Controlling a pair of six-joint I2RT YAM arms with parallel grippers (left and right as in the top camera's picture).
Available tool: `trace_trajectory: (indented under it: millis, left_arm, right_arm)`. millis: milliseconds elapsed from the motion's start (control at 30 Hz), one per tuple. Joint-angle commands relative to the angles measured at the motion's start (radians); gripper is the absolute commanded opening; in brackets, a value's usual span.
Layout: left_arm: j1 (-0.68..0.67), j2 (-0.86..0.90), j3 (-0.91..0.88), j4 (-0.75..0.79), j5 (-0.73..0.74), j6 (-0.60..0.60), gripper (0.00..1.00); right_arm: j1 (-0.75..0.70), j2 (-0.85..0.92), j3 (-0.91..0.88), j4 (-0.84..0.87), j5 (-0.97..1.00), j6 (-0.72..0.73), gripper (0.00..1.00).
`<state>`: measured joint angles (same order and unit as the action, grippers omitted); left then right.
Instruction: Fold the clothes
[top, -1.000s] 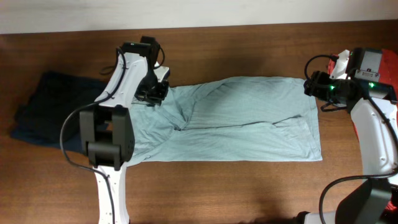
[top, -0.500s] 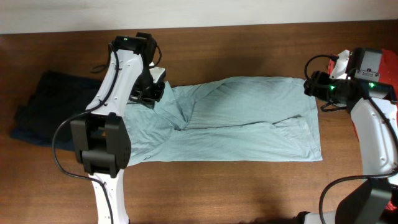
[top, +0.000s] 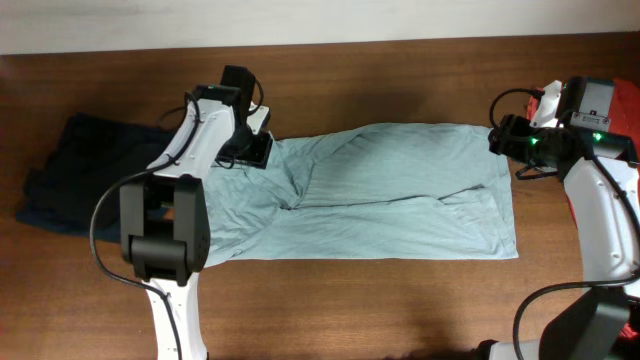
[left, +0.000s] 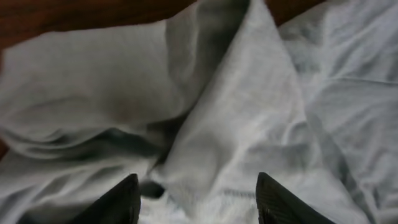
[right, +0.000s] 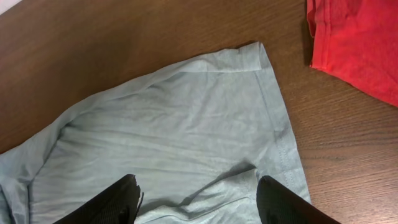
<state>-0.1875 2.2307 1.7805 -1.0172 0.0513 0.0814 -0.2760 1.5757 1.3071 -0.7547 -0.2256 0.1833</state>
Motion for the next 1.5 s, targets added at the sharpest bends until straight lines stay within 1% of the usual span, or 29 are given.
trace_trajectory:
  millis: [0,67,100,133,267,367,500,633,767,933,1100,1367,1467]
  left_arm:
    - [0.013,-0.023,-0.024,0.011,-0.007,0.003,0.37]
    - [0.014,-0.023,-0.024,0.005,-0.006,0.002,0.11]
    - [0.014,-0.023,-0.024,0.0,-0.006,0.003,0.04]
    - [0.014,-0.023,-0.021,-0.014,-0.006,0.002,0.0]
    - [0.014,-0.034,0.006,-0.093,-0.007,0.002,0.0]
    - [0.014,-0.049,0.056,-0.183,-0.007,-0.002,0.0]
    - [0.014,-0.084,0.153,-0.347,-0.006,-0.044,0.0]
    - [0.014,-0.11,0.192,-0.45,-0.003,-0.071,0.0]
    - [0.014,-0.113,0.192,-0.514,0.004,-0.097,0.0]
    - [0.011,-0.113,0.191,-0.582,0.051,-0.097,0.0]
    - [0.009,-0.113,0.19,-0.664,0.05,-0.097,0.01]
    - [-0.009,-0.113,0.151,-0.671,0.034,-0.097,0.0]
    - [-0.011,-0.112,0.131,-0.671,-0.026,-0.097,0.01]
  right_arm:
    - [0.001,0.002,0.016,-0.002,0.016,-0.003,0.66]
    - [0.001,0.002,0.016,-0.005,0.016,-0.003,0.66]
    - [0.001,0.002,0.016,-0.006,0.016,-0.003,0.66]
    - [0.0,0.002,0.016,-0.007,0.016,-0.003,0.66]
    - [0.0,0.002,0.016,-0.005,0.016,-0.003,0.66]
    - [0.0,0.002,0.016,-0.005,0.016,-0.003,0.66]
    - [0.0,0.002,0.016,-0.004,0.016,-0.003,0.66]
    - [0.0,0.002,0.016,-0.003,0.016,-0.003,0.66]
    - [0.0,0.002,0.016,-0.003,0.016,-0.003,0.66]
    - [0.0,0.002,0.016,-0.004,0.016,-0.003,0.66]
    - [0.0,0.002,0.016,-0.003,0.017,-0.003,0.66]
    - [0.0,0.002,0.016,-0.003,0.017,-0.004,0.66]
    - [0.0,0.002,0.016,0.001,0.017,-0.003,0.66]
